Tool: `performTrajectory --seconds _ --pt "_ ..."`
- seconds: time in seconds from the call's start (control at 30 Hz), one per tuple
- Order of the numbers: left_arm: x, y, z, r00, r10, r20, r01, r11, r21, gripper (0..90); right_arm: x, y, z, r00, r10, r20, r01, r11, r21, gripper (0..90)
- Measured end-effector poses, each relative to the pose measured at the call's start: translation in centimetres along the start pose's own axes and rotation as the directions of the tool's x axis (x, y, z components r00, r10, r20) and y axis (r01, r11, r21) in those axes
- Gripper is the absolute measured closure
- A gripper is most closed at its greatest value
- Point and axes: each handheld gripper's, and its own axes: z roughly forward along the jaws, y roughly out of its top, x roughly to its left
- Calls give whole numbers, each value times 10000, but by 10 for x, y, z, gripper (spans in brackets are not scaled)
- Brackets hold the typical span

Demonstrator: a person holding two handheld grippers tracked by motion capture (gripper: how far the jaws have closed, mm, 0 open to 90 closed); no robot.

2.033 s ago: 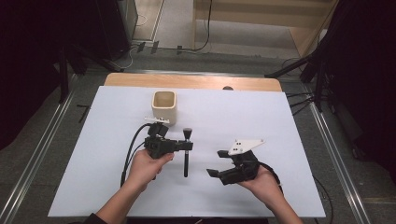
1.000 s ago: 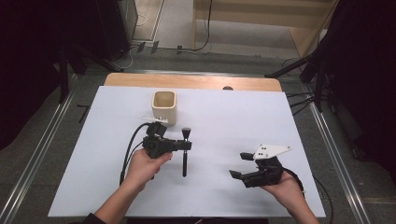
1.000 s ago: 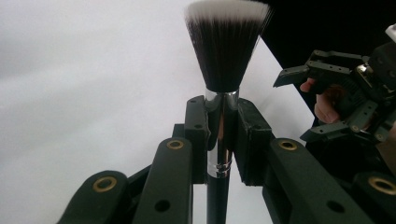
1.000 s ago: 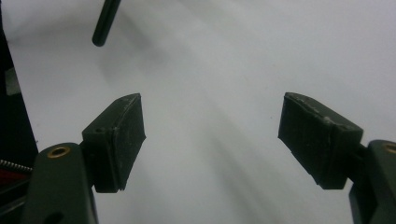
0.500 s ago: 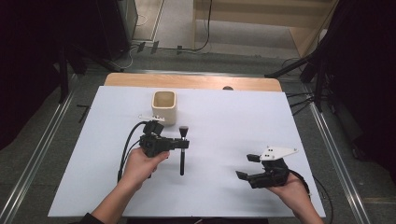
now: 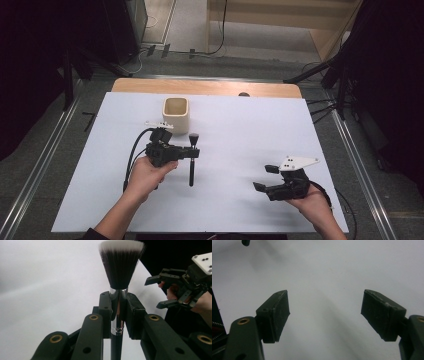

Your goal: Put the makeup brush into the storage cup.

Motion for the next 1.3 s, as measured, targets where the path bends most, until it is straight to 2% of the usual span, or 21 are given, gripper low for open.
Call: performTrajectory --seconds 0.13,0.33,0.43,0.47,0.57,0.87,1.3 --pt "-1 2 -4 10000 -31 19 31 9999 -168 776 0 0 1 10000 -4 11 4 10000 33 238" --pt "-2 11 -13 9997 4 -240 -14 9992 -397 776 0 0 -1 10000 16 70 -16 10000 -21 238" --pt "-3 15 -18 9998 -94 -159 84 9984 -565 776 0 -1 -2 9999 80 108 -80 10000 -49 238" --pt "-2 17 -19 9998 -178 -102 172 9982 -570 776 0 -1 -2 9999 72 118 -71 10000 -38 238" --pt "-2 22 -23 9997 -137 -203 127 9987 -485 776 -1 -1 -2 9999 82 132 -82 10000 -20 239" --pt "-3 39 -36 9997 -7 -259 -9 9981 -622 775 1 -1 2 9998 119 139 -120 9999 109 241" --pt "-1 57 -47 9985 124 -538 -160 9976 -679 775 1 0 2 9999 94 126 -95 9999 69 242"
